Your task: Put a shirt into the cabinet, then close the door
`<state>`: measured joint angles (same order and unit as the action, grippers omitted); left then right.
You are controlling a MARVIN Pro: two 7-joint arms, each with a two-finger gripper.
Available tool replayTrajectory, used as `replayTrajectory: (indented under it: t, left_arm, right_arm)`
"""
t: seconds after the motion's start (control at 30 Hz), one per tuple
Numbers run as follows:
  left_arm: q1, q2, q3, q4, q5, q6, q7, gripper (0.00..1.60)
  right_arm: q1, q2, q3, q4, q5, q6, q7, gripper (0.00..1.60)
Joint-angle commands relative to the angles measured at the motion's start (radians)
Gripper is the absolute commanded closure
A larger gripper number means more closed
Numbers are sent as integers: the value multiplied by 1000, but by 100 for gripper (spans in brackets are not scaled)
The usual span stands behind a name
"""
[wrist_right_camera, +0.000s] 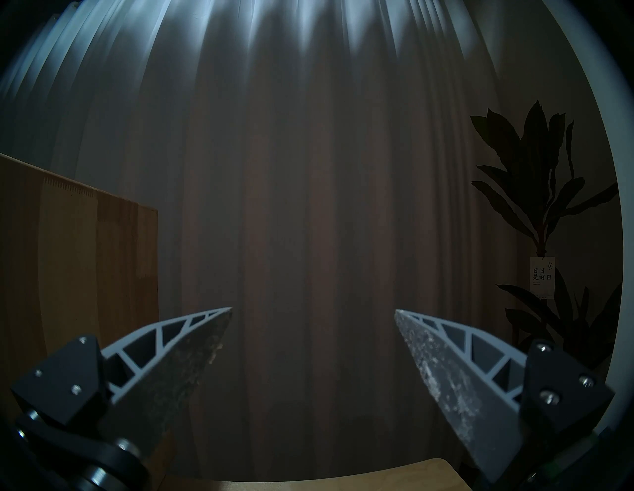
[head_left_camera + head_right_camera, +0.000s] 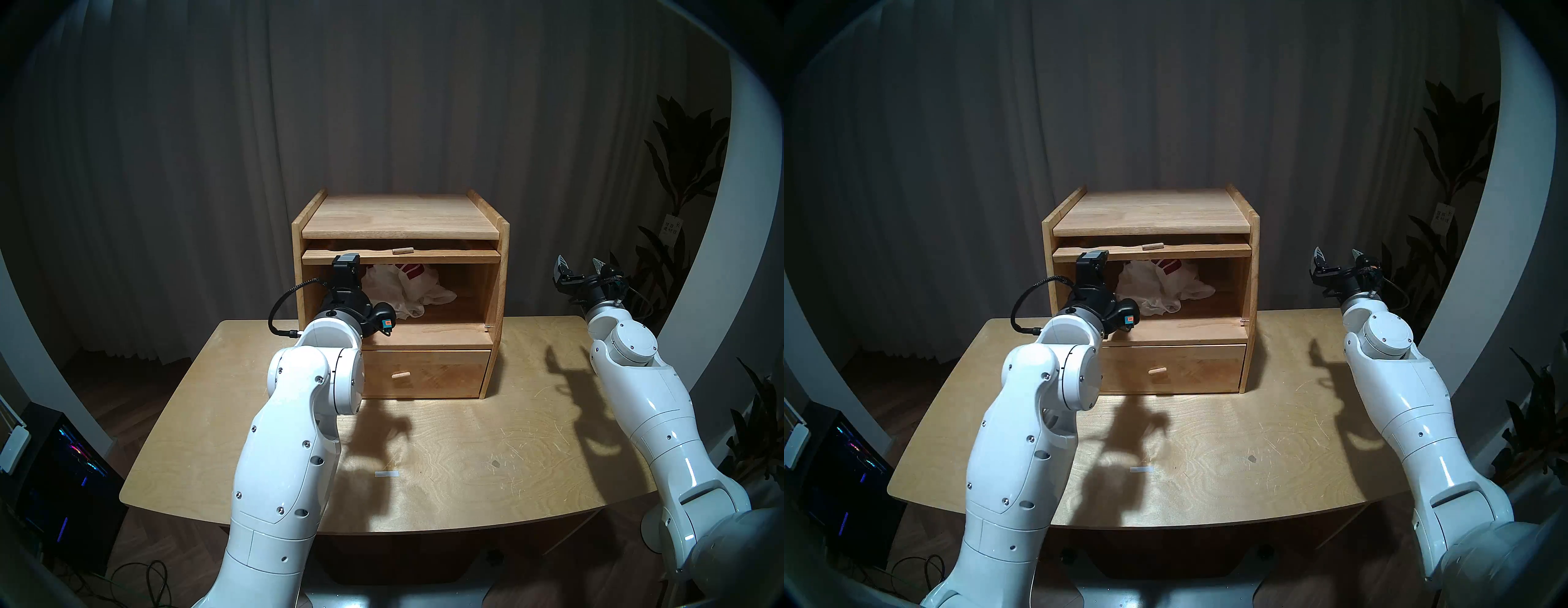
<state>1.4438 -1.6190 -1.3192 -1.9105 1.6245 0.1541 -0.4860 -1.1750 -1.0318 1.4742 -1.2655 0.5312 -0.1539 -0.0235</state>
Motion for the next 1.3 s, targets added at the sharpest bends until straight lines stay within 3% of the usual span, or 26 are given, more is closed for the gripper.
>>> replayTrajectory:
  t: [0.0, 0.1, 0.43, 0.97, 1.27]
  left_arm:
    - [-53, -11, -29, -56, -23, -2, 0, 0]
    - [-41, -4, -41, -85, -34, -11, -23, 0]
    - [-41, 12, -47, -40, -26, -24, -2, 0]
    - [-158, -6, -48, 176, 19, 8, 112, 0]
    - [-162, -10, -57, 170, 9, 3, 70, 0]
  right_arm:
    - [16, 3, 5, -18, -2, -10, 1, 0]
    - [16, 3, 5, -18, -2, -11, 1, 0]
    - [16, 3, 5, -18, -2, -12, 1, 0]
    - [16, 3, 5, -18, -2, -11, 1, 0]
    - [16, 3, 5, -18, -2, -12, 1, 0]
